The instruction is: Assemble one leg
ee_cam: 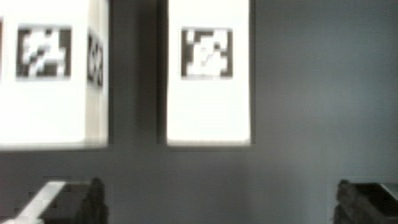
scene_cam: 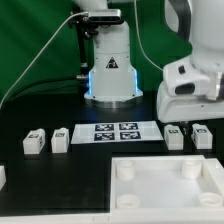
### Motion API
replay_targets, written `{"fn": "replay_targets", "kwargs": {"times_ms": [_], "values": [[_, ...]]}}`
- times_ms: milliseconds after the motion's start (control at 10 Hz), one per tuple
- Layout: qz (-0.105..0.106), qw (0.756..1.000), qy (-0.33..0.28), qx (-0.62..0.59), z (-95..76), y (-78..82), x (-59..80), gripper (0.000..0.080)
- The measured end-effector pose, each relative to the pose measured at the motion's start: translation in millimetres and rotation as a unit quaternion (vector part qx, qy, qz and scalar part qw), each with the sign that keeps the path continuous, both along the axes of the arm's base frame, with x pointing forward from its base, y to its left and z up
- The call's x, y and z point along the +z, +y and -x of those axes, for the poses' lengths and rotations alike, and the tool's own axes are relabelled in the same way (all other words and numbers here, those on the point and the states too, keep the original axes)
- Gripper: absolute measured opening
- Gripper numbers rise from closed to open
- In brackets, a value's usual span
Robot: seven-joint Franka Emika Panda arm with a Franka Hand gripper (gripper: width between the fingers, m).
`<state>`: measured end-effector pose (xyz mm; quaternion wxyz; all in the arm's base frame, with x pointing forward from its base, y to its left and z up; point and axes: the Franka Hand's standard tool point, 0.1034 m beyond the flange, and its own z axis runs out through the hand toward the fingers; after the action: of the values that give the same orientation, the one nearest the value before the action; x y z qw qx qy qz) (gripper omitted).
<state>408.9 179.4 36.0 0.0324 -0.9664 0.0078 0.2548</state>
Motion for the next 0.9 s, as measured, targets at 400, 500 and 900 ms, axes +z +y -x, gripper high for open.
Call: {"fn": "replay_targets", "kwargs": {"times_ms": [400, 500, 900], "values": [[0.004, 0.991, 0.136, 0.014, 11.5, 5.4, -10.9, 0.0648], [0.003, 0.991, 0.134, 0.014, 9.7, 6.8, -14.5, 0.0648], [0.003, 0.989, 0.146, 0.015, 17.3, 5.4, -23.8, 0.0648]]}}
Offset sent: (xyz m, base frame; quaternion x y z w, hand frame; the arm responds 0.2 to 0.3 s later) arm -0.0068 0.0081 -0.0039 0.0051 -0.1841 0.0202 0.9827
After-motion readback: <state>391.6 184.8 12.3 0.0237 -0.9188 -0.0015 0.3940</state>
